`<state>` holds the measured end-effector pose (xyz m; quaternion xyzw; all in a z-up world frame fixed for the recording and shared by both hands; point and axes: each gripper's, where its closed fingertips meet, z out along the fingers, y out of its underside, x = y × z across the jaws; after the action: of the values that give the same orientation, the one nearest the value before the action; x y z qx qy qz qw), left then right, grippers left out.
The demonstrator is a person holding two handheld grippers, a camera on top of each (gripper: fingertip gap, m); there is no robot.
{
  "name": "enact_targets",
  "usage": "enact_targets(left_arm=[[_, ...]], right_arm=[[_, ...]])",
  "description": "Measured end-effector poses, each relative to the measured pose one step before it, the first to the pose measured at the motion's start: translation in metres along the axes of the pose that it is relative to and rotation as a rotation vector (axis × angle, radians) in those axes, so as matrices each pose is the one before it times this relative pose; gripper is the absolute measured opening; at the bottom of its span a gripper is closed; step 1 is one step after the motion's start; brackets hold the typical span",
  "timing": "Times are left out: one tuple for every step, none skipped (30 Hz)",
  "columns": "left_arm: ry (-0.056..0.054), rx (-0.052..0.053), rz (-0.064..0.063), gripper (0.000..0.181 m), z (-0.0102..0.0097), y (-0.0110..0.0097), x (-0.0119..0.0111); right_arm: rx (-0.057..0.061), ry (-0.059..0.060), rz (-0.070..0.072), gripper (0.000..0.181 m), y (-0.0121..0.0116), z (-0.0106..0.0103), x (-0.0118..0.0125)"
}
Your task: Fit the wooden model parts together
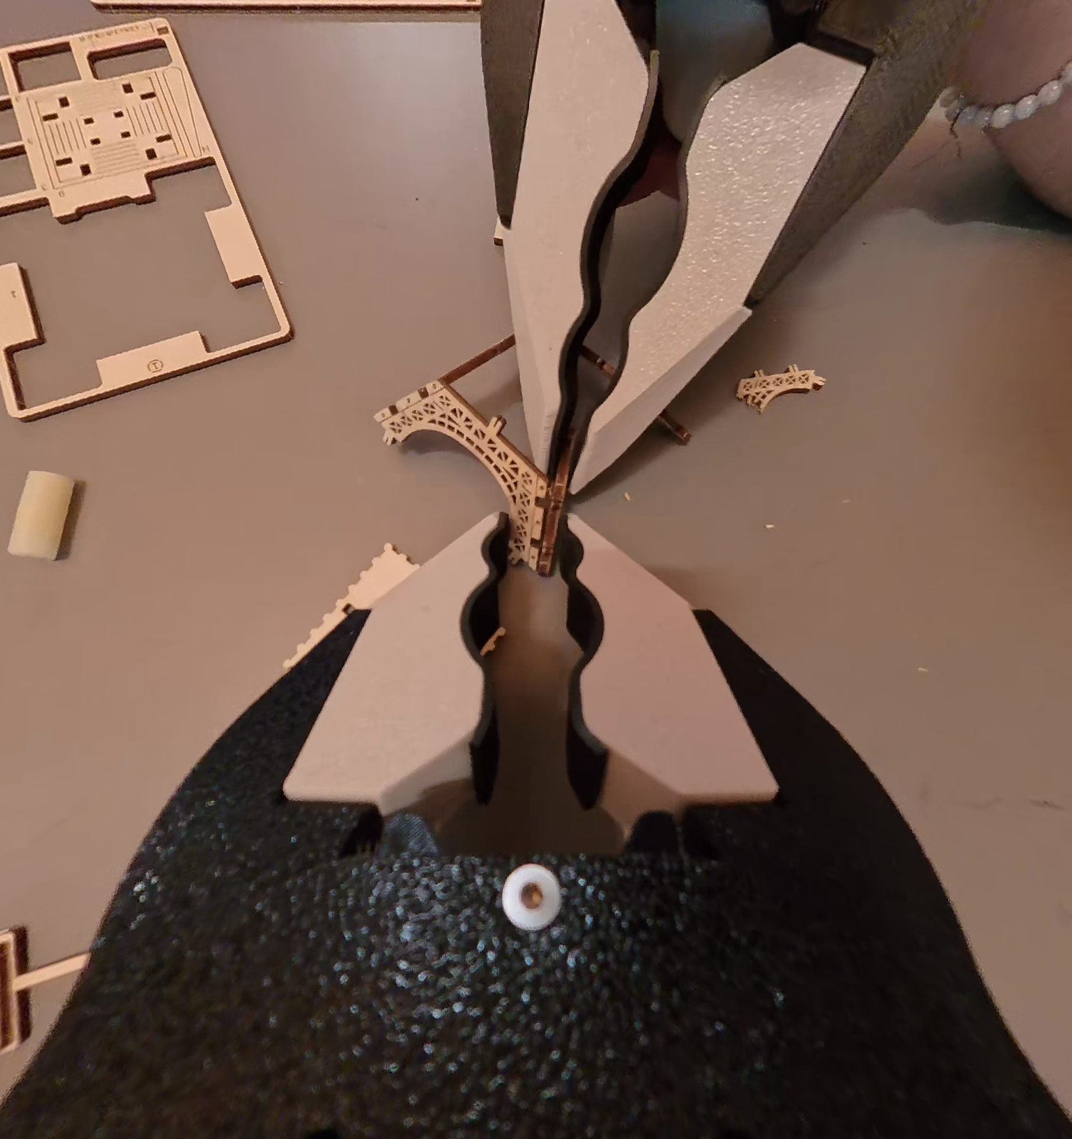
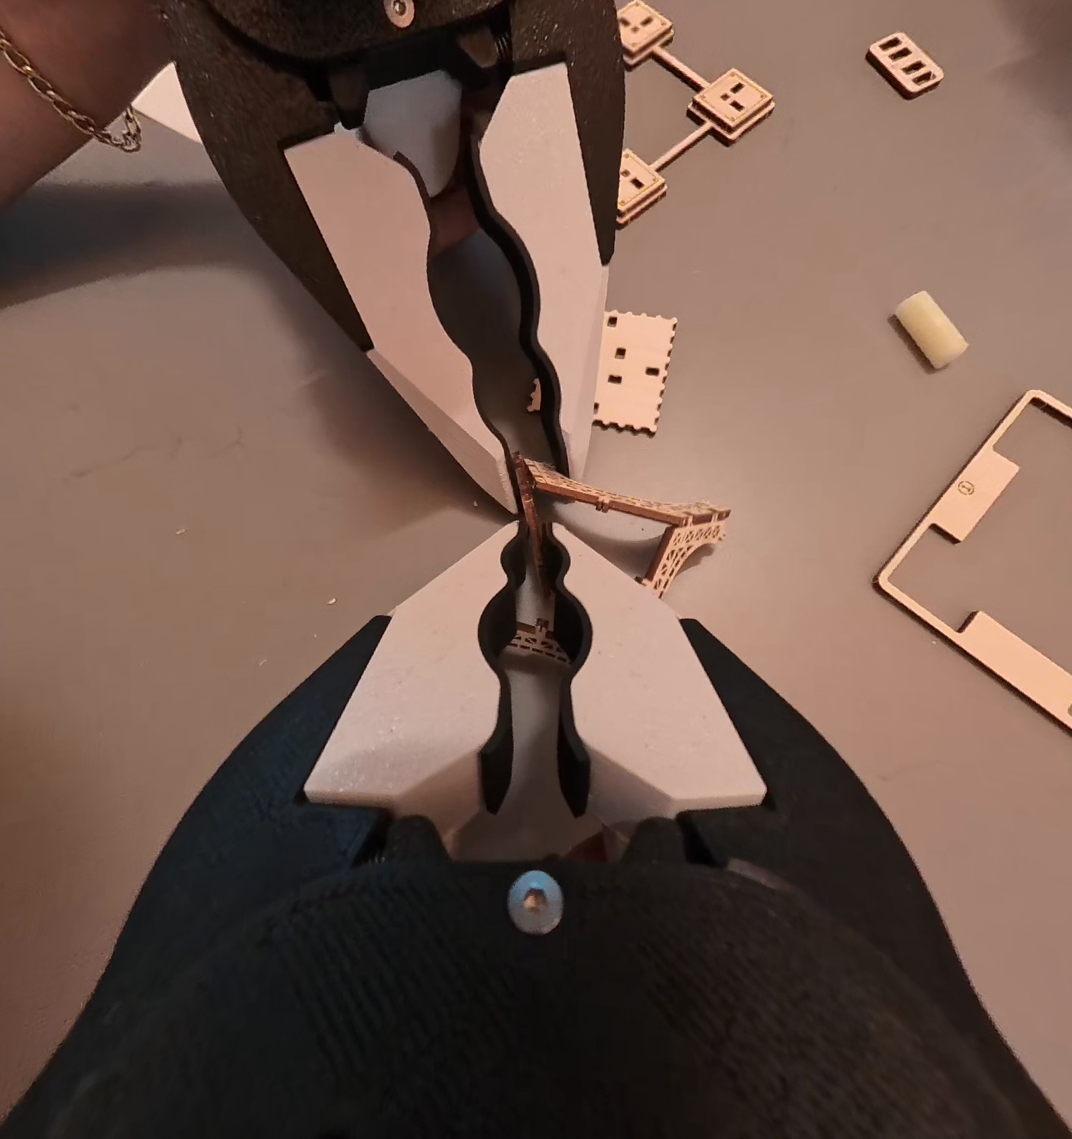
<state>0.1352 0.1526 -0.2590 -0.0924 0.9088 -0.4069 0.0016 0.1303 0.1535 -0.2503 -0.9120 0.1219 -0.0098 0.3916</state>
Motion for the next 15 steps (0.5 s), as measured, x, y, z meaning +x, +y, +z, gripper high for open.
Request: enact_targets(left_arm=[[-0.0058,0.0037,-0.0001,0.021,-0.00108,-0.00103,-0.00051],[-0.0079,0.0030,0.0015,0.025,-0.00188,-0.00135,-0.00093],[-0.0110,-0.0021,0.0010,0.029,-0.00243,-0.00089,-0.00153],[-0.0115,-0.0067,0.0051,0.033,-0.00315,-0.00015,-0.00155],[-0.0111,-0.0067,0.0120,0.037,-0.00342,0.00002,-0.00106],[-0.0094,-0.0070,0.0167,0.041,-0.00351,0.00000,-0.00018],[-0.0108,-0.0100,0.0191,0.040,-0.00351,-0.00010,-0.00007],[-0.0115,-0.0096,0.0187,0.036,-0.00327,-0.00099,0.00012],[0.0015,-0.0016,0.0192,0.028,-0.00273,-0.00285,0.00232],[0.0048,0.0095,0.0190,0.023,-0.00130,-0.00499,0.00320],[0.0004,0.0100,0.0176,0.020,0.00018,-0.00538,0.00243],[0.0020,0.0007,0.0152,0.016,0.00155,-0.00348,0.00230],[0.0031,-0.0115,0.0128,0.013,0.00222,-0.00101,0.00225],[0.0017,-0.0184,0.0138,0.010,0.00235,0.00109,0.00171],[-0.0062,-0.0178,0.0119,0.006,0.00198,0.00196,-0.00003]], right_arm=[[-0.0005,-0.0008,-0.0008,0.002,0.00009,-0.00005,-0.00015],[-0.0039,0.0055,-0.0010,0.000,0.00051,0.00006,0.00069],[-0.0052,0.0041,-0.0043,0.000,0.00101,-0.00002,0.00027],[-0.0044,0.0023,-0.0055,0.000,0.00060,-0.00064,-0.00028],[-0.0060,0.0030,-0.0076,0.000,0.00101,-0.00092,-0.00018],[-0.0049,0.0032,-0.0084,0.000,0.00099,-0.00102,0.00026],[-0.0029,0.0038,-0.0044,0.000,0.00093,-0.00086,0.00083],[-0.0009,-0.0007,-0.0023,0.000,0.00042,-0.00077,0.00010],[0.0066,-0.0066,-0.0066,0.000,-0.00092,-0.00077,-0.00113],[0.0153,-0.0049,-0.0078,0.000,-0.00254,-0.00074,-0.00143],[0.0171,-0.0024,-0.0064,0.001,-0.00339,-0.00074,-0.00126],[0.0117,-0.0052,-0.0113,0.001,-0.00273,-0.00043,-0.00180],[0.0056,-0.0004,-0.0145,0.000,-0.00155,-0.00031,-0.00120],[0.0019,0.0059,-0.0135,0.000,-0.00070,-0.00025,0.00003],[0.0016,0.0036,-0.0108,0.000,-0.00037,-0.00033,-0.00013]])
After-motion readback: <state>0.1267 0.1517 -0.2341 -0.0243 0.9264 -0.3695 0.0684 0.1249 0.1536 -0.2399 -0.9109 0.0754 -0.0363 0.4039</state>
